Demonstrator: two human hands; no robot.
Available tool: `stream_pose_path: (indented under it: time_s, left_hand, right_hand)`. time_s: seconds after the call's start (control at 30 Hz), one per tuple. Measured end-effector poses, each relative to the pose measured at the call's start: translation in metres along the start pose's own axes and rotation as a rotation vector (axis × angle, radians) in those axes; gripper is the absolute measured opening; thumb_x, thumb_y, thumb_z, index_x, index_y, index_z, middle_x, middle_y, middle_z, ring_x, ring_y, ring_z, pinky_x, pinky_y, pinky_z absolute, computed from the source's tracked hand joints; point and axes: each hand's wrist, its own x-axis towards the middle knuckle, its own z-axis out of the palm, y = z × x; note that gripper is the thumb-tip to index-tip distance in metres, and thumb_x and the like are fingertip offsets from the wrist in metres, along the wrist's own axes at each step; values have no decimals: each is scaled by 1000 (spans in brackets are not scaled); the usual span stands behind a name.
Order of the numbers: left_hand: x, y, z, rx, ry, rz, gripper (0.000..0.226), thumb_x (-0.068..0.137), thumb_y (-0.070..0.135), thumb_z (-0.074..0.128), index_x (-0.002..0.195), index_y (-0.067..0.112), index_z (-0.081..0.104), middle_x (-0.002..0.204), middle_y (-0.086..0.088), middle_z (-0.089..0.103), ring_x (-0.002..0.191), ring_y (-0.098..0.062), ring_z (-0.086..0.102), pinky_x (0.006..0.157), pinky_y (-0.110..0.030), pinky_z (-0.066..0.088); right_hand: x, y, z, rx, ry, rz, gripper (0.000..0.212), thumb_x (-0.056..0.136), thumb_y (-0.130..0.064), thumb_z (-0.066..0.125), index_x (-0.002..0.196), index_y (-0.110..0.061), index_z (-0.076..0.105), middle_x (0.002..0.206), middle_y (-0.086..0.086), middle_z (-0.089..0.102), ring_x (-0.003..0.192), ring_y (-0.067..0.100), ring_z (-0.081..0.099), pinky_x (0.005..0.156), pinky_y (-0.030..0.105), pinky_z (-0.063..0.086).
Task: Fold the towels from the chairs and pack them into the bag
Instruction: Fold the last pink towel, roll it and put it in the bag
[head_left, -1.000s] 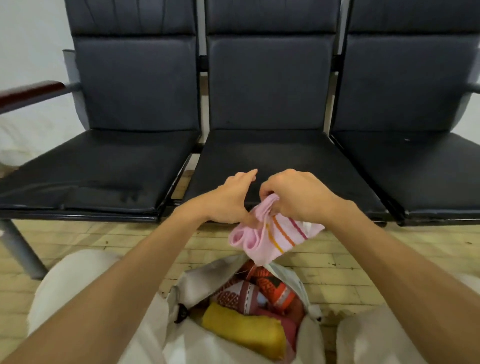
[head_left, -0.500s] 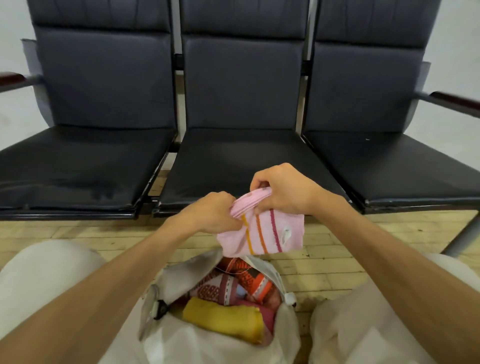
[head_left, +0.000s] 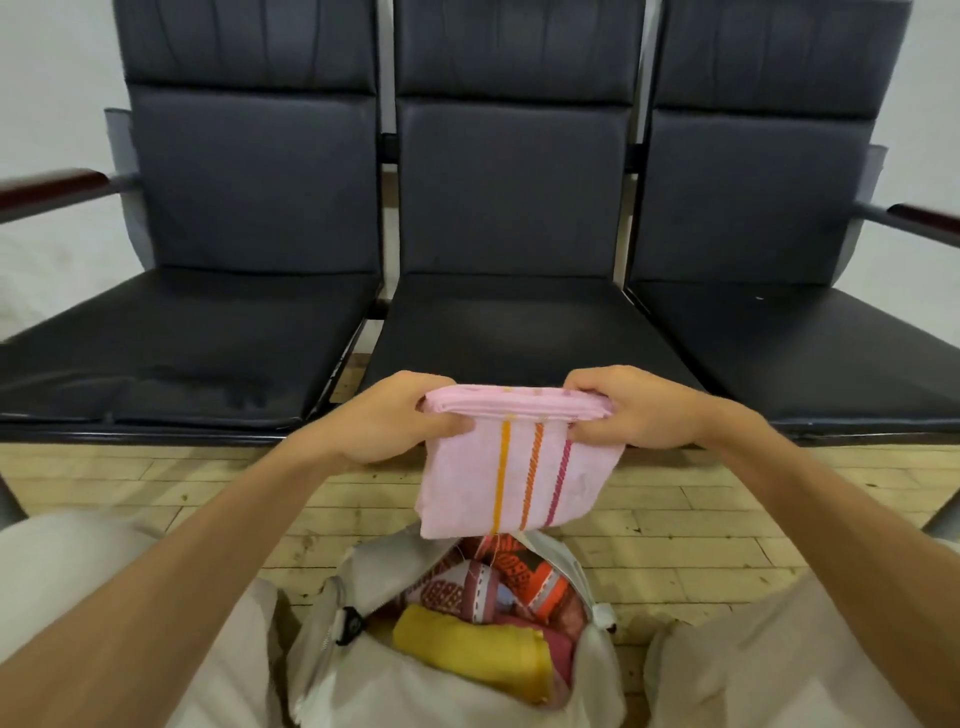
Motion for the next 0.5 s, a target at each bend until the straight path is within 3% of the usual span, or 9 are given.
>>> stream_pose_path:
  time_s: [0.17,0.3,0.4,0.5]
  left_hand:
    - [-4,4,0,-304,173,71,18,95,20,56,110,27,63,103,6,69,99,-10,66,80,-29,58]
    - [-1,16,9,-447,364,206,23,95,22,54,116,27,60,109,6,69,101,-12,66,80,-28,57]
    - [0,23,8,-386,375,268,24,96,26,50,119,27,58,112,7,67,102,-9,65,80,-27,57]
    - [1,20,2,-265,341,265,26,99,28,46,123,30,54,109,18,64,102,-3,63,73,-21,54]
  right_hand:
    - [-5,3,-3,481,239,-7,14,92,-10,62,106,-12,60,98,1,67,90,12,69,72,26,56]
    - [-5,2,-3,792,269,34,33,90,-19,61,121,-10,54,114,10,65,105,23,66,82,35,56]
    - [-11,-3,-6,895,257,39,44,83,-28,63,124,-15,54,112,7,68,104,23,68,80,35,58]
    - [-15,-7,-12,947,231,41,35,88,-23,60,123,-18,56,103,4,72,95,22,71,72,33,59]
